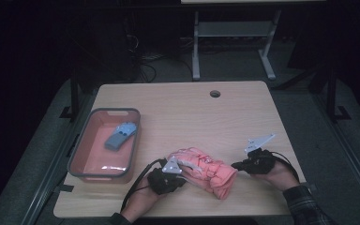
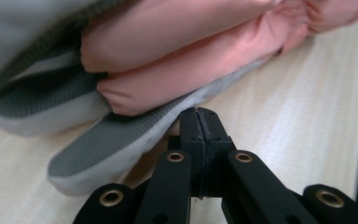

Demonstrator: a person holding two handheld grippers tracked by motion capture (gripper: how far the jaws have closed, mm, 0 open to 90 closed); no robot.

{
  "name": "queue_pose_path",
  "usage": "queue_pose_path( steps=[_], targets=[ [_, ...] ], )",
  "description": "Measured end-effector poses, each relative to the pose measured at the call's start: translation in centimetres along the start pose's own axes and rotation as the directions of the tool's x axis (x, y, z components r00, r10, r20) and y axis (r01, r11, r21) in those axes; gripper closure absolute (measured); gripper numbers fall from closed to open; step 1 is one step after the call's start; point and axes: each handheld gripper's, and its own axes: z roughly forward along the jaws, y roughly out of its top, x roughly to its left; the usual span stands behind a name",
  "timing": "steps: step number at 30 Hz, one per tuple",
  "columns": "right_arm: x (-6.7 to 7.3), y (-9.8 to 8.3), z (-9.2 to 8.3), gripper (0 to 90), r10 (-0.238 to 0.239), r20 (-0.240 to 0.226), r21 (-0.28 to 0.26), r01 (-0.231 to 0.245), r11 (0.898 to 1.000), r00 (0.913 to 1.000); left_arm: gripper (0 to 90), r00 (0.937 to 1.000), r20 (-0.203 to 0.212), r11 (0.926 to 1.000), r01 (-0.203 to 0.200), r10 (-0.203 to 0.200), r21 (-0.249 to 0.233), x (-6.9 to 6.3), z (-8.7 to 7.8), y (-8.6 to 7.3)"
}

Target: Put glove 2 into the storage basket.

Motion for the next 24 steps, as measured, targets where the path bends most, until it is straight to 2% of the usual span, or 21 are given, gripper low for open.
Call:
queue_pose_path(
  steps=[2, 7, 9, 13, 15, 18, 24],
  targets=[
    [0.1, -0.1, 0.0, 89.8, -0.004, -0.015, -0.003, 0.004, 1.0, 0.9999, 89.4, 1.0, -0.003, 1.0, -0.005, 0.005, 0.005, 0.2, 0.0, 0.1],
    [0.6, -0.1, 0.2, 89.8, -0.015, -0.039, 0.0, 0.015, 1.0, 0.9991, 89.4, 0.9995, -0.02, 0.9996, 0.026, -0.026, -0.01, 1.6, 0.6, 0.8],
    [0.9, 0.1, 0.3, 89.8, -0.027, -0.052, -0.004, 0.027, 1.0, 0.9983, 89.4, 0.9997, -0.024, 0.9999, 0.007, -0.007, 0.01, 2.3, 0.7, 1.1],
    [1.7, 0.3, 0.8, 89.8, -0.047, -0.075, 0.003, 0.047, 0.999, 0.9961, 89.4, 0.9994, -0.021, 0.9995, 0.029, -0.029, 0.007, 3.0, 1.0, 1.6],
    [2.2, 0.3, 1.2, 89.8, -0.052, -0.084, 0.011, 0.053, 0.999, 0.9951, 89.4, 0.9995, -0.019, 0.9995, 0.027, -0.027, 0.014, 3.4, 1.2, 1.9],
    [3.1, 0.5, 1.5, 89.8, -0.055, -0.092, 0.016, 0.056, 0.998, 0.9942, 89.4, 0.9989, -0.016, 0.999, 0.045, -0.045, -0.002, 3.8, 1.5, 2.3],
    [4.5, 1.0, 2.0, 89.8, -0.071, -0.109, 0.012, 0.072, 0.997, 0.9915, 89.4, 0.9989, 0.003, 0.9989, 0.046, -0.046, -0.005, 4.7, 1.9, 3.0]
  ],
)
